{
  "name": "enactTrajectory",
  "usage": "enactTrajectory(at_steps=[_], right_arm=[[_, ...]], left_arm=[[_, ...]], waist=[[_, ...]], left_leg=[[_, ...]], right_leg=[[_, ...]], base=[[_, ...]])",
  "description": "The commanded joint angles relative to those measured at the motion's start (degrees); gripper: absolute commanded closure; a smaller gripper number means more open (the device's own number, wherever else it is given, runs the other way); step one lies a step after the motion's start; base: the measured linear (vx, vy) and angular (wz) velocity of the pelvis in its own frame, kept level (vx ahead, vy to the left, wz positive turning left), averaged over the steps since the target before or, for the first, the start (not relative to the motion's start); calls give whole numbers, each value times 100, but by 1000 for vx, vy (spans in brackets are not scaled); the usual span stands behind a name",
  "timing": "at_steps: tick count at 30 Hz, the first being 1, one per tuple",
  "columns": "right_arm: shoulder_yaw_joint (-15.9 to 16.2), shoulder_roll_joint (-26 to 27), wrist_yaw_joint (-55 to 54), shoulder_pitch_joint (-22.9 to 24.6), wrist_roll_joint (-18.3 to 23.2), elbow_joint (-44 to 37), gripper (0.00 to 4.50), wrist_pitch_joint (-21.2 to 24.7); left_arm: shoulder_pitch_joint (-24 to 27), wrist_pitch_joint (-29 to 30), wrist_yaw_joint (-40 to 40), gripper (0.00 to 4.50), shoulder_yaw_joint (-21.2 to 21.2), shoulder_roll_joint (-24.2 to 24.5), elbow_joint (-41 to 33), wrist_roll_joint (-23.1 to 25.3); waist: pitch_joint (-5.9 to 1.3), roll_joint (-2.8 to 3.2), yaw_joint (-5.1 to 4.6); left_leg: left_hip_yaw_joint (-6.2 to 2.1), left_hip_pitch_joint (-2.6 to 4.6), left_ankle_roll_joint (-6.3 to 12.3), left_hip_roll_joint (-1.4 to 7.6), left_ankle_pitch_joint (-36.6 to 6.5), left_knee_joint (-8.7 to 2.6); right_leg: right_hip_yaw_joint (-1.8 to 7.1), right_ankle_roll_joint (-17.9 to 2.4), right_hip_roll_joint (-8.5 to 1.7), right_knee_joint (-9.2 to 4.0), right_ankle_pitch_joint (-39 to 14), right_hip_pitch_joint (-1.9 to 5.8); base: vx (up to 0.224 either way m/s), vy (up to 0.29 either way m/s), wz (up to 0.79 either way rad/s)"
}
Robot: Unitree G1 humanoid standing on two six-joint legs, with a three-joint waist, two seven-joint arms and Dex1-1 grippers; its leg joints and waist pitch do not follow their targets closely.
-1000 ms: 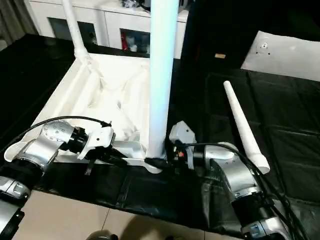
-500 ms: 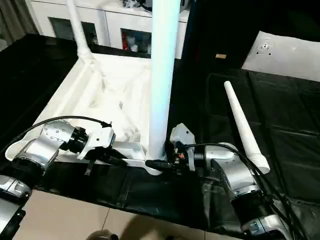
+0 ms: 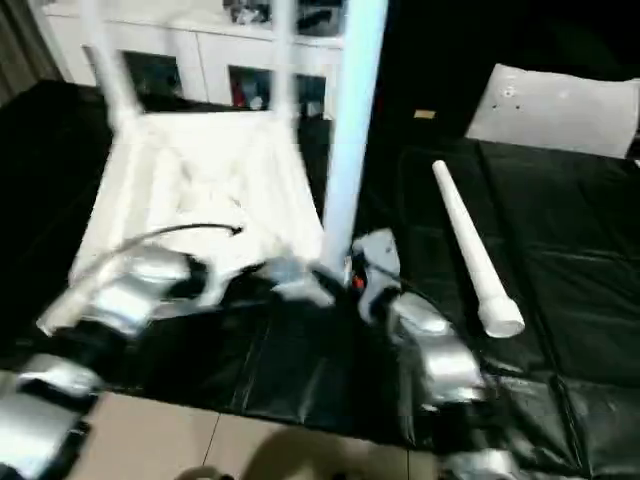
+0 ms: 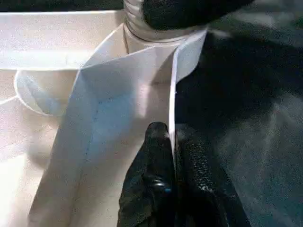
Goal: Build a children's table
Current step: Rotate leg to tighten
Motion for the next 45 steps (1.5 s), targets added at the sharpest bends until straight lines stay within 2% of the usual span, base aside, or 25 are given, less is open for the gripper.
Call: enactTrajectory(at_steps=[1, 2, 3, 4, 7, 8, 10, 11, 14, 16, 17, 18, 20, 21, 23, 27, 29, 31, 33, 35, 38, 39, 41, 44, 45], right_arm=[[566, 592, -415, -125, -69, 353, 182, 140], [571, 654, -681, -226, -186, 499, 182, 155], [578, 700, -879, -309, -288, 614, 182, 132], [574, 723, -954, -336, -330, 649, 182, 125], [219, 1002, -1255, -529, -162, 813, 182, -68], [125, 1037, -1261, -557, -87, 808, 147, -109], [13, 1038, -1277, -587, -95, 810, 112, -215], [-51, 956, -1200, -570, -70, 767, 109, -292], [-53, 624, -869, -395, 10, 546, 76, -395], [-65, 416, -609, -258, 64, 382, 62, -413], [-90, 356, -508, -213, 81, 327, 58, -405], [-90, 356, -508, -213, 81, 327, 58, -405], [-189, -14, 21, -14, 138, 36, 37, -442], [-189, -14, 21, -14, 138, 36, 20, -442], [-170, -362, 475, 105, 183, -157, 16, -517], [149, -1282, 1856, 338, 256, -452, 8, -884], [221, -1611, 2531, 387, 401, -572, 8, -896], [276, -1780, 2911, 389, 514, -681, 8, -780], [452, -2075, 3634, 359, 679, -877, 8, -620], [560, -2199, 3997, 304, 739, -893, 8, -572], [763, -2366, 4525, 207, 810, -844, 8, -560], [833, -2417, 4671, 181, 828, -821, 8, -568], [963, -2489, 4881, 135, 795, -757, 44, -596], [1144, -2510, 5152, 36, 650, -575, 56, -666], [1178, -2488, 5207, -6, 640, -519, 81, -680]], left_arm=[[-79, 86, 1142, 450, 232, -699, -314, -289], [-95, 93, 1398, 450, 258, -807, -311, -232], [-108, 102, 1587, 450, 282, -887, -315, -188], [-107, 127, 1663, 450, 289, -919, -334, -167], [-120, 138, 1778, 450, 178, -1014, -426, 5], [-116, 129, 1679, 450, 130, -991, -441, 26], [-69, 181, 1569, 450, 118, -949, -520, 43], [-20, 219, 1426, 450, 122, -850, -569, 20], [79, 169, 1025, 450, 92, -536, -591, -59], [145, 72, 775, 450, 58, -337, -600, -89], [169, 23, 690, 450, 48, -272, -604, -91], [169, 23, 690, 450, 48, -272, -604, -91], [247, -195, 257, 450, 44, 31, -577, -122], [247, -195, 257, 450, 44, 31, -577, -122], [285, -390, -107, 450, 27, 240, -540, -184], [351, -946, -1133, 450, -184, 699, -496, -381], [349, -1195, -1579, 450, -267, 874, -418, -433], [322, -1203, -1831, 450, -256, 930, -352, -503], [300, -1313, -2458, 450, -281, 1064, -313, -663], [259, -1413, -2734, 450, -335, 1153, -251, -673], [164, -1620, -3112, 450, -454, 1284, -110, -676], [132, -1693, -3219, 450, -487, 1314, -61, -689], [86, -1775, -3345, 450, -532, 1349, -8, -688], [-12, -1912, -3506, 450, -595, 1351, 79, -618], [-54, -1967, -3569, 450, -608, 1335, 128, -601]], waist=[[-287, -37, -123], [-288, -30, -151], [-288, -19, -187], [-296, -3, -186], [-334, -19, -230], [-346, -15, -218], [-371, -6, -217], [-415, -4, -210], [-433, -23, -188], [-417, -44, -172], [-418, -61, -136], [-418, -50, -138], [-408, -38, -123], [-396, -44, -114], [-382, -37, -119], [-369, -71, -105], [-378, -65, -74], [-376, -74, -55], [-384, -97, -37], [-380, -99, -15], [-376, -121, 10], [-378, -111, 33], [-372, -127, 76], [-372, -131, 116], [-363, -146, 126]], left_leg=[[-196, 95, -8, 273, -2155, -385], [-189, 108, 37, 271, -2156, -392], [-195, 72, 120, 275, -2129, -417], [-190, 84, 143, 281, -2135, -418], [-191, -7, 244, 303, -1760, -481], [-186, -3, 264, 304, -1668, -484], [-179, -40, 317, 326, -1384, -494], [-158, -88, 417, 332, -915, -472], [-106, -114, 626, 300, -598, -421], [-83, -167, 722, 264, -599, -399], [-69, -187, 754, 242, -586, -374], [-72, -194, 751, 252, -566, -378], [-71, -183, 715, 260, -594, -381], [-72, -168, 701, 264, -655, -392], [-78, -144, 644, 281, -868, -409], [-81, -132, 647, 292, -1024, -414], [-86, -133, 686, 303, -1003, -413], [-83, -121, 688, 322, -899, -421], [-79, -115, 704, 321, -877, -417], [-72, -114, 735, 319, -871, -416], [-67, -113, 685, 333, -929, -418], [-69, -102, 646, 351, -938, -422], [-67, -94, 585, 359, -962, -428], [-65, -75, 519, 369, -971, -432], [-62, -78, 504, 364, -971, -434]], right_leg=[[156, 79, -498, -748, -3807, 162], [157, 89, -500, -764, -3753, 170], [168, 96, -491, -753, -3609, 201], [184, 85, -497, -750, -3564, 187], [315, -116, -510, -633, -2978, 217], [342, -171, -520, -619, -2862, 210], [409, -394, -516, -515, -2365, 229], [457, -644, -499, -383, -1610, 247], [496, -896, -492, -309, -1202, 233], [517, -946, -495, -302, -1310, 249], [536, -853, -493, -312, -1488, 243], [533, -838, -497, -307, -1537, 247], [521, -734, -471, -344, -1739, 231], [514, -661, -451, -360, -1868, 224], [511, -590, -444, -390, -2133, 201], [527, -511, -457, -413, -2340, 185], [539, -539, -463, -392, -2291, 191], [546, -712, -452, -355, -1995, 176], [552, -822, -451, -325, -1841, 198], [551, -896, -444, -313, -1801, 191], [547, -898, -452, -326, -1880, 188], [556, -897, -461, -319, -1891, 183], [558, -907, -463, -311, -1906, 181], [565, -936, -473, -308, -1905, 168], [569, -934, -470, -312, -1901, 164]], base=[[0, 0, 0], [0, 0, 0], [0, 0, 0], [0, 0, 0], [0, 0, 0], [0, 0, 0], [0, 0, 0], [0, 0, 0], [0, 0, 0], [-4, -26, -1], [-8, -51, -2], [0, 0, 0], [0, 0, 0], [0, 0, 0], [0, 0, 0], [0, 0, 0], [0, 0, 0], [0, 0, 0], [0, 0, 0], [0, 0, 0], [0, 0, 0], [0, 0, 0], [0, 0, 0], [0, 0, 0], [0, 0, 0]])
